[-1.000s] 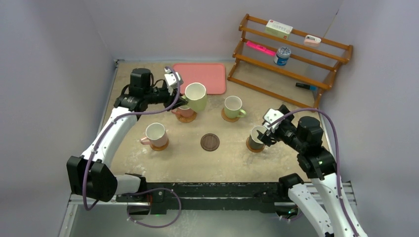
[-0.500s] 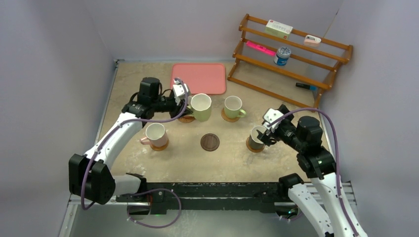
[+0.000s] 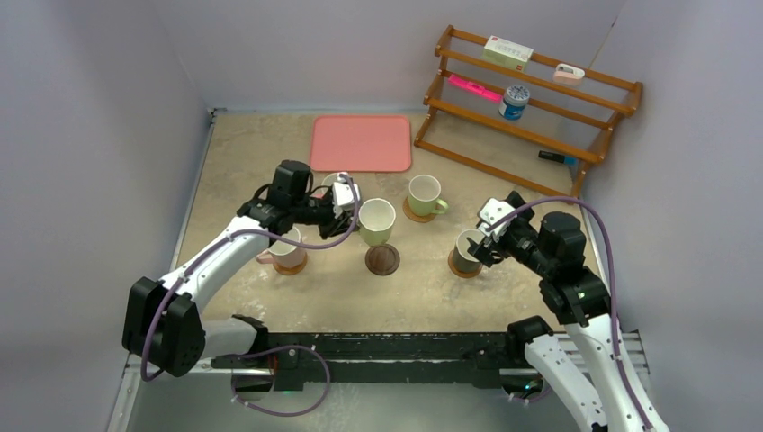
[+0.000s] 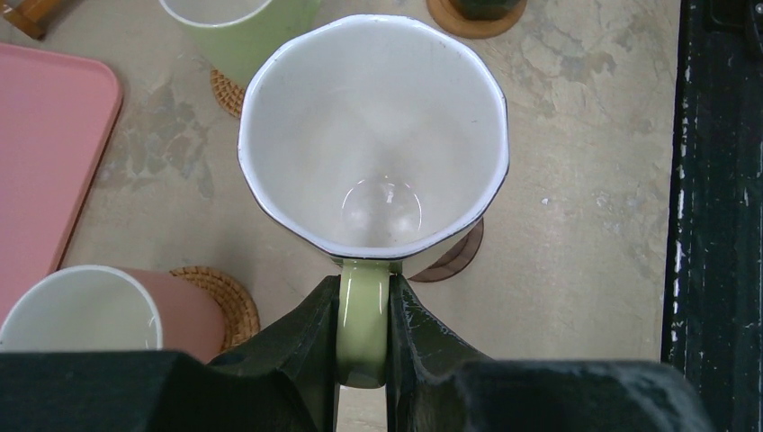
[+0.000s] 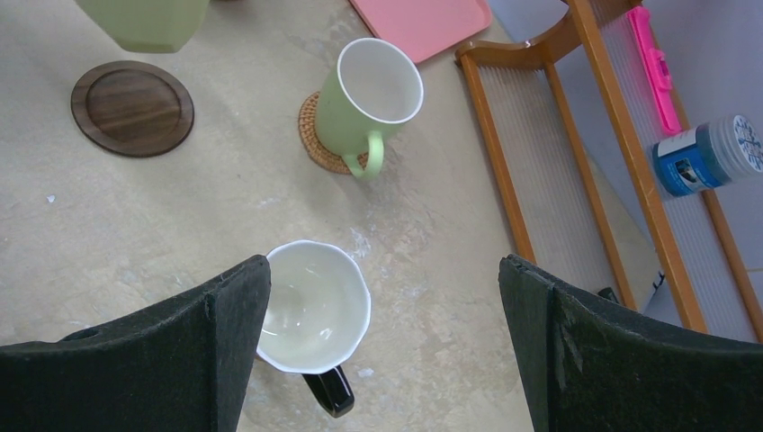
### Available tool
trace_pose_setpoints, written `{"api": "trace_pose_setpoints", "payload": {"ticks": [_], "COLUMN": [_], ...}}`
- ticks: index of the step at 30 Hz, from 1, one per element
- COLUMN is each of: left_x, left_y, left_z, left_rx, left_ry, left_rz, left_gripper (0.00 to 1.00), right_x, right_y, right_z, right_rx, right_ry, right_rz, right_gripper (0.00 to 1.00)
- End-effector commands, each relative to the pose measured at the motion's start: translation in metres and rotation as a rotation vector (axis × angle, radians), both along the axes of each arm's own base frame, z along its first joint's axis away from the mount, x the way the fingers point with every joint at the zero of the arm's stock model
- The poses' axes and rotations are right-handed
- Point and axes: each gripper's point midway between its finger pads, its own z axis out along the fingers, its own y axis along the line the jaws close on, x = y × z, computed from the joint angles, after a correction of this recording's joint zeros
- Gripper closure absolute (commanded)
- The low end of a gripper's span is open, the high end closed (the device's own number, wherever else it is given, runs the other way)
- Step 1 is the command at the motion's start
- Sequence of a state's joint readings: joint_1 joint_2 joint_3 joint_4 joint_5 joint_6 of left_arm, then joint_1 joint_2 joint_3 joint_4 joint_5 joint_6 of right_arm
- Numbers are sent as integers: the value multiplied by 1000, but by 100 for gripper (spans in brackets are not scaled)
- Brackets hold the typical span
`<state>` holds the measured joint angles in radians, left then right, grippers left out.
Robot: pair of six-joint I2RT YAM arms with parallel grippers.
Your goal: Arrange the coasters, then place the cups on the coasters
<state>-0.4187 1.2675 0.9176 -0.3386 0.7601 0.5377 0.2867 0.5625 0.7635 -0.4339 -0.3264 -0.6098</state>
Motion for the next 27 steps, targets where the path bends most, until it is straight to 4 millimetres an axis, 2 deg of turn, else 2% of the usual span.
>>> {"api": "trace_pose_setpoints", "payload": {"ticks": [1,6,17,27], "left_x": [-4,-7,-12,-15], "left_y": [-14,-16,-24,-30], "left_z": [21,8,-9,-17], "left_rx": [-50,-36,-25,-76], "left_ry": [-137,-136,-110,-81], "left_rz": [-88,-93,-113,-94], "left_gripper": [100,100,100,100], "right_x": [5,5,6,8], "right_y": [-1,-2,-2,-4], "right_z": [5,5,4,1], "right_rx": [3,2,1,-7], "right_ry": [-29,-30,-31,-27], "right_rz": [-12,-15,-19,-28], "right_gripper": [2,2,2,2]}}
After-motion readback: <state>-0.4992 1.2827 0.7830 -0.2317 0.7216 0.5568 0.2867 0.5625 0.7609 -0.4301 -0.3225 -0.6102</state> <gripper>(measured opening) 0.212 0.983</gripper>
